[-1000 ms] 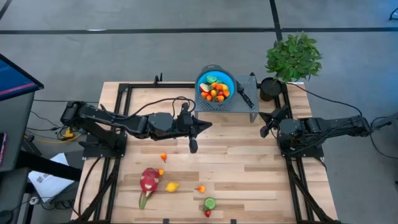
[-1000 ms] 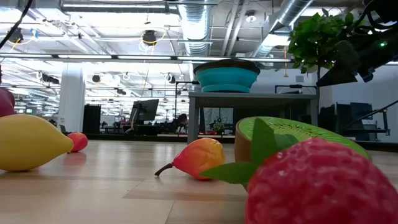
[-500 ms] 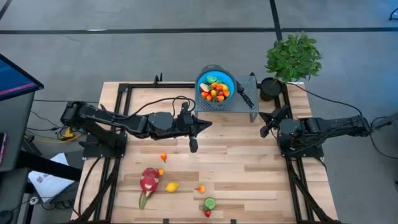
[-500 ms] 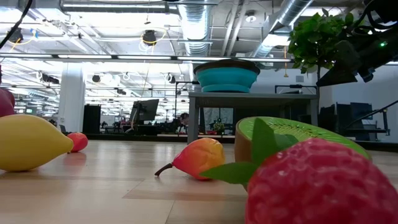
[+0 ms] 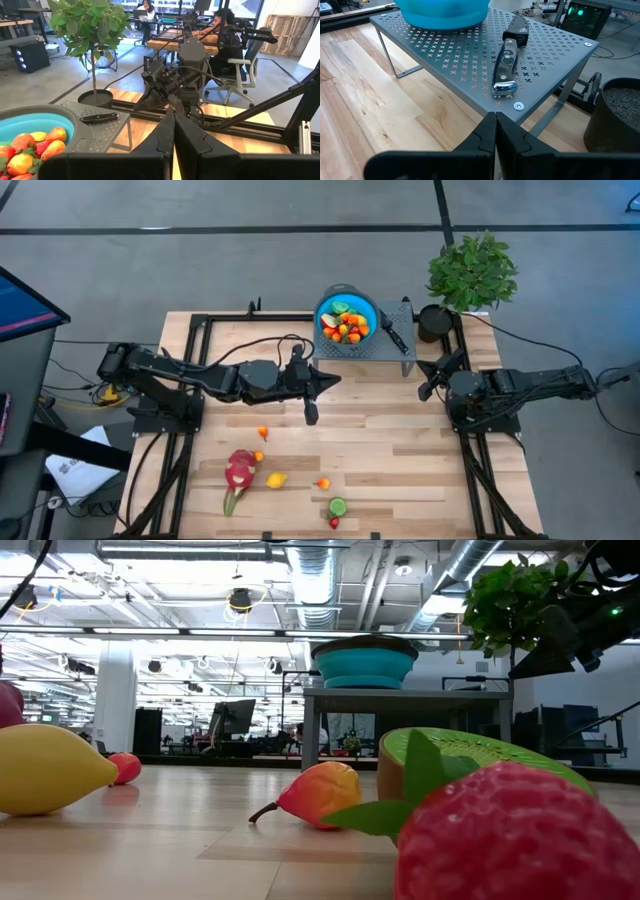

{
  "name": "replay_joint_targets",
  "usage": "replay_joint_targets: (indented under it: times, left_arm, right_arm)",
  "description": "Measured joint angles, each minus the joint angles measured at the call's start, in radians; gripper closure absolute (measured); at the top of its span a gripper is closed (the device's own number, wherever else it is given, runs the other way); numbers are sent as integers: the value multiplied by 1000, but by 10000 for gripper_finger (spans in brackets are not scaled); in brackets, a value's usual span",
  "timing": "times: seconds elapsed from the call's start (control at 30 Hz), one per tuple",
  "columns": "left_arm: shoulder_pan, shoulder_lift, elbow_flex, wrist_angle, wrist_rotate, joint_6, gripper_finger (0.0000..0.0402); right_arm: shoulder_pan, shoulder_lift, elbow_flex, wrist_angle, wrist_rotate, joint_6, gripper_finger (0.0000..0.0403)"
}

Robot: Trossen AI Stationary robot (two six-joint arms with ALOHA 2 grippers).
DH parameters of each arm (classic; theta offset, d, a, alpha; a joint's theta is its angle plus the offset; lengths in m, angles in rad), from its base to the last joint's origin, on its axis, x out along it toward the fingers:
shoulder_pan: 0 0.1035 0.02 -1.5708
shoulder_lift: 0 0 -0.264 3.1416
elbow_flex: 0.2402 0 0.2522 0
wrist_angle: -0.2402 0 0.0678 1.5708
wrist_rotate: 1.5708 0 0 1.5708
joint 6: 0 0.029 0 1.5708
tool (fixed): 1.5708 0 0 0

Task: Pick & Place Fruit
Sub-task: Put the top yellow pear into the strainer bowl

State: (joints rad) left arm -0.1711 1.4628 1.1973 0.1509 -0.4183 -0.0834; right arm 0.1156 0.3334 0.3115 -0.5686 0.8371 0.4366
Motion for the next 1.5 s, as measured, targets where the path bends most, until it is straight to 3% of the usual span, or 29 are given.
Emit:
replay_joint_targets:
  times: [0.43, 0.8, 1.37, 1.5]
  left_arm:
    - [0, 0, 0, 5, 0, 0, 399]
    - [0, -52, 1, 16, 1, -15, 399]
    - [17, -77, 1, 18, 0, -63, 399]
    - [15, -72, 1, -125, -1, -160, 399]
  right_arm:
    - [0, 0, 0, 10, 1, 0, 403]
    - [-1, 0, 0, 247, 1, 0, 403]
    - [-1, 0, 0, 147, 0, -2, 403]
    - [-1, 0, 0, 136, 1, -2, 403]
